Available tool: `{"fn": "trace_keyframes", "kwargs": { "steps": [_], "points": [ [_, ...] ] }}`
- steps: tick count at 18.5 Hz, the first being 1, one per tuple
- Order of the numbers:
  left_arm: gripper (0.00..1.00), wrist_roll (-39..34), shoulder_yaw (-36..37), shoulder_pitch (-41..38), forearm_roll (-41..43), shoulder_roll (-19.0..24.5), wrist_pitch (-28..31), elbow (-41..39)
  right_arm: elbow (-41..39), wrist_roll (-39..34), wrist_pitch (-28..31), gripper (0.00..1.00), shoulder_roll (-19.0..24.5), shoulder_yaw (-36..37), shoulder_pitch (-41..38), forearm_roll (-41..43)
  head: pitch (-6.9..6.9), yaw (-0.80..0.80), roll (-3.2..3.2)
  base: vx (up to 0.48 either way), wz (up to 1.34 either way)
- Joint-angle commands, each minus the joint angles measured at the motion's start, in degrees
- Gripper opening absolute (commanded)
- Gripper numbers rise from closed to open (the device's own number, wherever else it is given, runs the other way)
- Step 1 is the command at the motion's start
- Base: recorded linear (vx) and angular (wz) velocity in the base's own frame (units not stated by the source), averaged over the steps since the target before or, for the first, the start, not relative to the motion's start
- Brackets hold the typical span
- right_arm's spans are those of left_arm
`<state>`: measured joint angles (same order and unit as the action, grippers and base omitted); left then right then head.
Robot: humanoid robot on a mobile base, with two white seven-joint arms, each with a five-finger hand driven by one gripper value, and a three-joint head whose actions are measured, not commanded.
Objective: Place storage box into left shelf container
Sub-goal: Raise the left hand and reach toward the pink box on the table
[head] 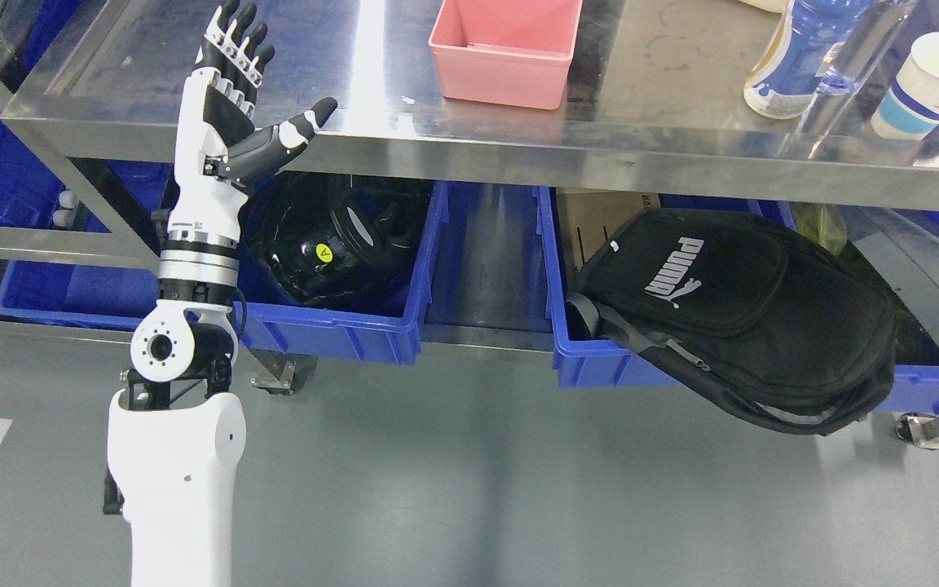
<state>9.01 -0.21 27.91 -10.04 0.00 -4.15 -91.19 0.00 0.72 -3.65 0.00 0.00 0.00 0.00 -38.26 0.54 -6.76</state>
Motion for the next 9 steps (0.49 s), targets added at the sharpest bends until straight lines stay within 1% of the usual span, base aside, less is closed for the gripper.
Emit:
{"fn": "trace_keyframes", "kwargs": {
  "steps": [1, 3, 4, 5, 7, 9],
  "points": [
    [1.00, 0.92, 0.22, -0.57, 0.02, 1.00, 0.10, -1.09, -1.00, -0.02, -0.04, 1.00, -1.00, 0.18, 0.35, 0.09, 0.00, 0.00, 0.00, 0.000, 0.00],
    [1.00, 3.02, -0.58, -0.14, 0.02, 1.00, 0.11, -1.10, -1.00, 0.07, -0.04, 1.00, -1.00, 0.18, 0.35, 0.09, 0.00, 0.00, 0.00, 0.000, 0.00],
    [1.00, 4.95, -1.19, 0.65, 0.02, 1.00, 0.11, -1.10, -1.00, -0.02, -0.04, 1.00, -1.00, 0.18, 0.35, 0.09, 0.00, 0.00, 0.00, 0.000, 0.00],
    [1.00, 8.45, -2.07, 2.66, 0.02, 1.00, 0.28, -1.18, -1.00, 0.07, -0.04, 1.00, -1.00, 0.18, 0.35, 0.09, 0.00, 0.00, 0.00, 0.000, 0.00],
    [1.00, 16.97, -2.87, 6.88, 0.02, 4.55, 2.38, -1.01, -1.00, -0.02, -0.04, 1.00, -1.00, 0.18, 0.35, 0.09, 0.00, 0.00, 0.00, 0.000, 0.00],
    [1.00, 21.74, -3.13, 10.83, 0.02, 8.77, 3.62, -0.66, -1.00, 0.07, -0.04, 1.00, -1.00, 0.18, 0.35, 0.09, 0.00, 0.00, 0.00, 0.000, 0.00]
  ]
}}
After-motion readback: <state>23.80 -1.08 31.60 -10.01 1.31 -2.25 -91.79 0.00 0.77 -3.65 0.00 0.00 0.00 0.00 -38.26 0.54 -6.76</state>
